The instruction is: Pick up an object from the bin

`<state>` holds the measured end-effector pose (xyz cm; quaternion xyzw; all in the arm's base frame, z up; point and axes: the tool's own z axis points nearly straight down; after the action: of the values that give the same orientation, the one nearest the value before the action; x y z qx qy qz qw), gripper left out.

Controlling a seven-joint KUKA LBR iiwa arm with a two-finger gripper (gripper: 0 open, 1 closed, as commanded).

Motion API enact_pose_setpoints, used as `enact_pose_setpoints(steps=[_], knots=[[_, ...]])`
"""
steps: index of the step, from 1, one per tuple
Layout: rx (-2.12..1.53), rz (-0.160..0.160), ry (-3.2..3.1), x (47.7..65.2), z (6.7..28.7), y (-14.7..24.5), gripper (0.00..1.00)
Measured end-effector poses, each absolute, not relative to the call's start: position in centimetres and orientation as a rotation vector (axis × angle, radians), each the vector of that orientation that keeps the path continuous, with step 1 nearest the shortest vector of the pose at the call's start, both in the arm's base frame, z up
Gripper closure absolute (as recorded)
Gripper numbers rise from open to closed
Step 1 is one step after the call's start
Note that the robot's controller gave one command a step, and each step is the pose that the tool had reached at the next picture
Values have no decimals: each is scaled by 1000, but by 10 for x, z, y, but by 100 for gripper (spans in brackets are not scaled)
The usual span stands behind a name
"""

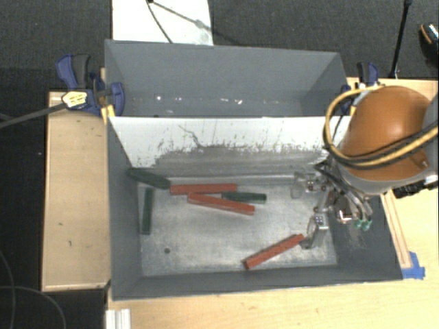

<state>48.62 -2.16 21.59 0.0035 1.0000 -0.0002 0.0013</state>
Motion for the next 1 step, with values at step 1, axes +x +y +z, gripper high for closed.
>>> enact_pose_setpoints(steps=[1], knots=[[99,0,3145,486,107,-74,0]])
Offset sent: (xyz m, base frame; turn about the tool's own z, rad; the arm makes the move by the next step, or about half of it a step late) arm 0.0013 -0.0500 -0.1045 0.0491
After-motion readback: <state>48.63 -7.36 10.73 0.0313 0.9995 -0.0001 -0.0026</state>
